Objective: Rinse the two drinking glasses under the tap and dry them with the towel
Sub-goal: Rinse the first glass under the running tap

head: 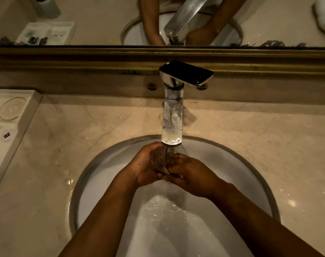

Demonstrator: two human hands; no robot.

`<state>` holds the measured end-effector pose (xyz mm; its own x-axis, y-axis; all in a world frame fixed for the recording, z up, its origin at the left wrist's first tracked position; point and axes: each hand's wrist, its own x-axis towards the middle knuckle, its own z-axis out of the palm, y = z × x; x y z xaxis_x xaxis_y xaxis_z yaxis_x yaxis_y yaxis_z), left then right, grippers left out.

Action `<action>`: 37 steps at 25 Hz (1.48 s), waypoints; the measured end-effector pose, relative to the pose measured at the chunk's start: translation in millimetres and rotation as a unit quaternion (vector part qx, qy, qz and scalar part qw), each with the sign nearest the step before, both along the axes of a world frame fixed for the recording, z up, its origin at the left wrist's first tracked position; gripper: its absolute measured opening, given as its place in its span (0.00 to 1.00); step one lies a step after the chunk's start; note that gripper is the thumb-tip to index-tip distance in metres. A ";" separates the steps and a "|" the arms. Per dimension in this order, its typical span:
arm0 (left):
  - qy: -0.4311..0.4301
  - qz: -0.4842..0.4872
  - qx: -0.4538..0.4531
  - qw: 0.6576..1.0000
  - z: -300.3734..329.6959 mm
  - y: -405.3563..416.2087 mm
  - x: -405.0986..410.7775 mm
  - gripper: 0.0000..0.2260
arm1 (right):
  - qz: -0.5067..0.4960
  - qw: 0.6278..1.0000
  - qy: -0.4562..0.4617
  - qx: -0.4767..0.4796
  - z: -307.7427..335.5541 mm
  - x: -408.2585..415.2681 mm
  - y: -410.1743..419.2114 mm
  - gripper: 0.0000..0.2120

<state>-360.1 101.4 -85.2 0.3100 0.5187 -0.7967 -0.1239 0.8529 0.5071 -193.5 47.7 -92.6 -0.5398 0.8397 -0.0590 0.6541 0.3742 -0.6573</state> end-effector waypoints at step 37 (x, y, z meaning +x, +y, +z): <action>0.204 0.119 0.133 0.963 -3.3 -24.1 10.9 0.10 | -0.284 0.930 0.173 -0.153 22.7 -58.0 -15.4 0.22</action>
<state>-349.3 77.3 -88.5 -0.1531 0.7383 -0.6568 -0.0451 0.6587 0.7510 -251.5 32.2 -69.9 -0.0454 0.9678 -0.2477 0.4177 -0.2068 -0.8847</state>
